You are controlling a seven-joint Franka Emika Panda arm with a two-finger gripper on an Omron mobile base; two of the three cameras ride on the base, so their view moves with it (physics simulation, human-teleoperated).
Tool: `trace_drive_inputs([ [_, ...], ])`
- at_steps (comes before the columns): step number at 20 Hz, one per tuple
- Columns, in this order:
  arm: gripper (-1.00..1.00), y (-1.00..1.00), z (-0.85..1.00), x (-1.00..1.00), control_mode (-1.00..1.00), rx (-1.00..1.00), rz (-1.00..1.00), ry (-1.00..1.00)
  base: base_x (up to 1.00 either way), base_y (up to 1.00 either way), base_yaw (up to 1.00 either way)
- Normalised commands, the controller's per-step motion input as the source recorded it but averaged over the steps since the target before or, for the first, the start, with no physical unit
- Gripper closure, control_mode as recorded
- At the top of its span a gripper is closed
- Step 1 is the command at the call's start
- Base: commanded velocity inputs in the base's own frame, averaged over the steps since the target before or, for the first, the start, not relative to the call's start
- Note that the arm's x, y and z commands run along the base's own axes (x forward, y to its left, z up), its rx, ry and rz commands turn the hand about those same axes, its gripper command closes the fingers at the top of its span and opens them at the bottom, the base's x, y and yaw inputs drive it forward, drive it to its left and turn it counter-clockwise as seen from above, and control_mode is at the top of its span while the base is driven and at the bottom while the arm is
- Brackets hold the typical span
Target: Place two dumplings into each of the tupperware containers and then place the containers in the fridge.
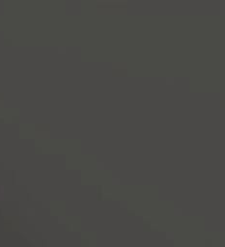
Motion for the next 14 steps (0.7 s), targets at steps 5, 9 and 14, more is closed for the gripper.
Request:
trace_drive_inputs([
  [5, 1.0, 0.0, 0.0, 0.0, 1.0, 0.0, 0.0, 0.0, 1.0, 0.96, -0.55],
  [9, 1.0, 0.0, 0.0, 0.0, 1.0, 0.0, 0.0, 0.0, 1.0, 1.0, -0.48],
  [14, 1.0, 0.0, 0.0, 0.0, 1.0, 0.0, 0.0, 0.0, 1.0, 1.0, -0.45],
])
